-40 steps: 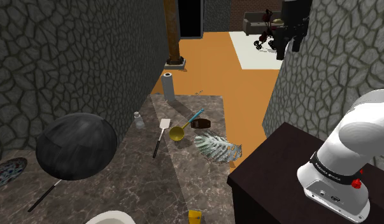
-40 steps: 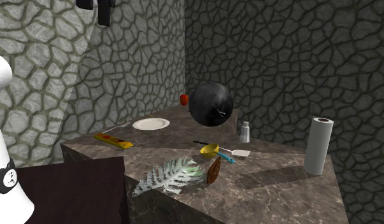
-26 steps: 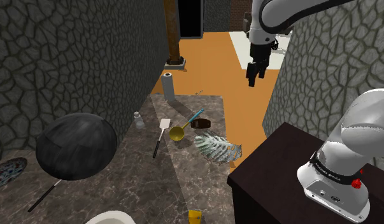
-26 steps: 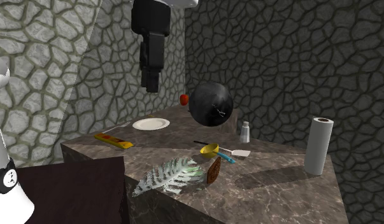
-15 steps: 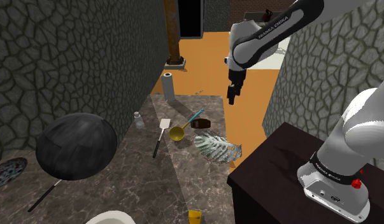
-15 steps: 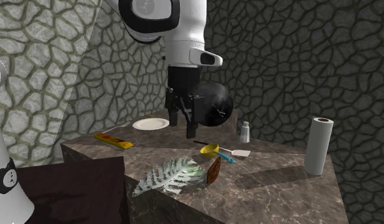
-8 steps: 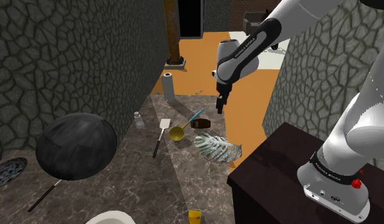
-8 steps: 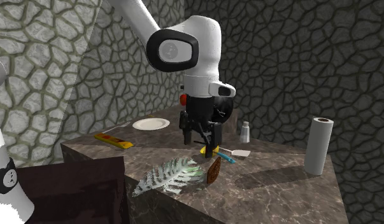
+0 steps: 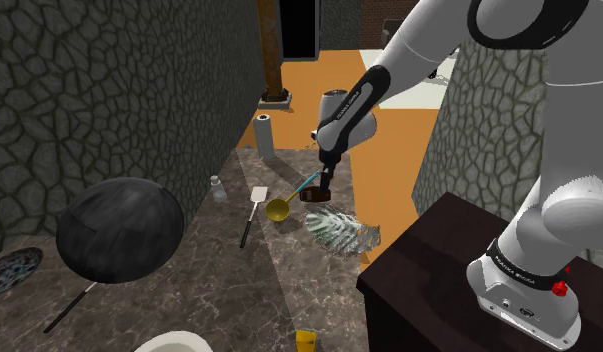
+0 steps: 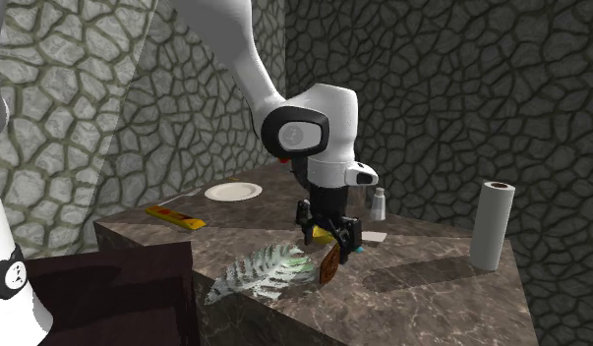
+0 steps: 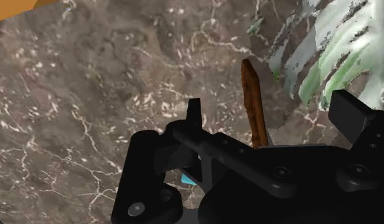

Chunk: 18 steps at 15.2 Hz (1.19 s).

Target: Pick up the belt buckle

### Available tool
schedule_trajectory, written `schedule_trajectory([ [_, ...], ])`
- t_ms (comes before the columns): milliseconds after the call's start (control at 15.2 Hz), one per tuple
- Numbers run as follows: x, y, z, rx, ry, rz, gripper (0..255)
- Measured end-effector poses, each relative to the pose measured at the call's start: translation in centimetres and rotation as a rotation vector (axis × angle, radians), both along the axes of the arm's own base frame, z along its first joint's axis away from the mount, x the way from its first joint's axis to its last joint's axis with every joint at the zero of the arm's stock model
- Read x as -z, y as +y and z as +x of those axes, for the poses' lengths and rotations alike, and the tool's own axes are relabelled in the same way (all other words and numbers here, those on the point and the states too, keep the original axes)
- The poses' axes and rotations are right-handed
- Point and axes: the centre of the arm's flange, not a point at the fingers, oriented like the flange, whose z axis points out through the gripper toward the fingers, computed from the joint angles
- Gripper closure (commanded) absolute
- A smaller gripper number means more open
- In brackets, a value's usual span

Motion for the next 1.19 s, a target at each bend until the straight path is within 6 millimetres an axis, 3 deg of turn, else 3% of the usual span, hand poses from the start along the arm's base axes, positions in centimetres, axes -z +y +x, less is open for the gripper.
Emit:
schedule_trajectory([
  [330,1.8,0.3,2.4,-0.004,-0.139,0.004,0],
  [528,4.5,0.5,0.4,-0.016,-0.018,0.003,0],
  [594,4.9,0.5,0.2,-0.017,-0.006,0.004,255],
  [1188,5.3,0.3,0.2,-0.017,0.005,0.003,255],
])
